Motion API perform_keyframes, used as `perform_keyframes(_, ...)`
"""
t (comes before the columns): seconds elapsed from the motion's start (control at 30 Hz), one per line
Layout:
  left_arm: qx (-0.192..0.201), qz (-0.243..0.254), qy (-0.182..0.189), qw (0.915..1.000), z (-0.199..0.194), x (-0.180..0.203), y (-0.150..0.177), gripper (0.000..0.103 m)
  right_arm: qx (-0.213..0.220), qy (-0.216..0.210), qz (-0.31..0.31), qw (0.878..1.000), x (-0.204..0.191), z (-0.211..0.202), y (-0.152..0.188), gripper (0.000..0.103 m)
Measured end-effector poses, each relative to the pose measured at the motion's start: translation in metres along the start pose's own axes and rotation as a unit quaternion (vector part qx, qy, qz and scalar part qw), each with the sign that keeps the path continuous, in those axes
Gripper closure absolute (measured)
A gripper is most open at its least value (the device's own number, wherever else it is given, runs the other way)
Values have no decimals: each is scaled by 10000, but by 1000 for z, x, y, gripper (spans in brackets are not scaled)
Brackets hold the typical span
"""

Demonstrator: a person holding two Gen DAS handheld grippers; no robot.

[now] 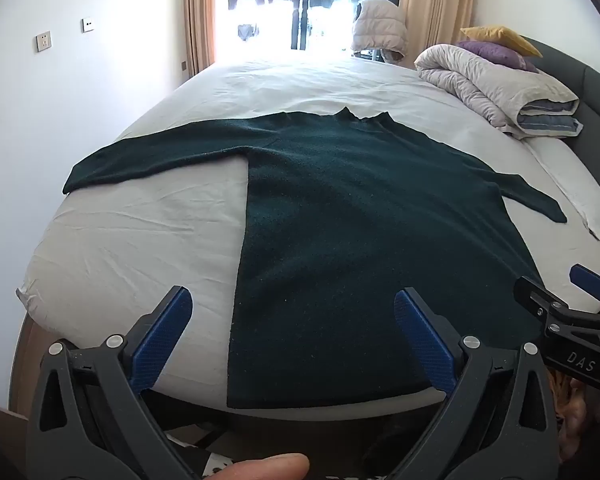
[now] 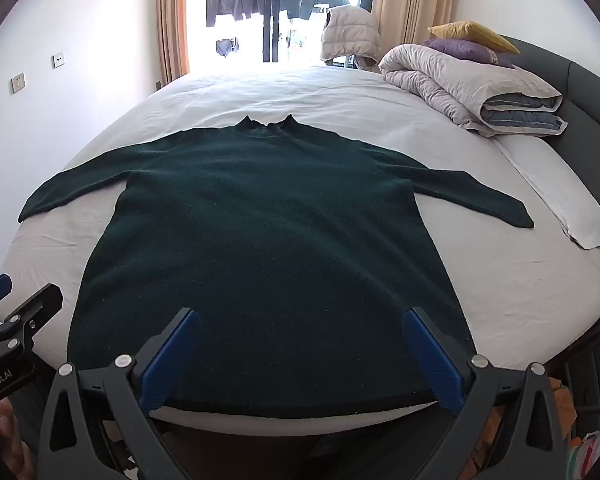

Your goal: Fold small clothes

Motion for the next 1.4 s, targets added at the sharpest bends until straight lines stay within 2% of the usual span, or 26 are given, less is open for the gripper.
perform_keyframes(1.4,14,-17,14,10000,-2,-2,0,0,-21,-25,29,10000,1,2,4,0)
Point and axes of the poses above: each gripper's, at about its wrist camera, not at the fingertips, and z roughly the way its jaws point, x to its right, y to its underside, the point moved 9 cm from there along z, roughly the way its jaws point, and after that the axes turned 15 degrees about -y, right-handed, at the moved point
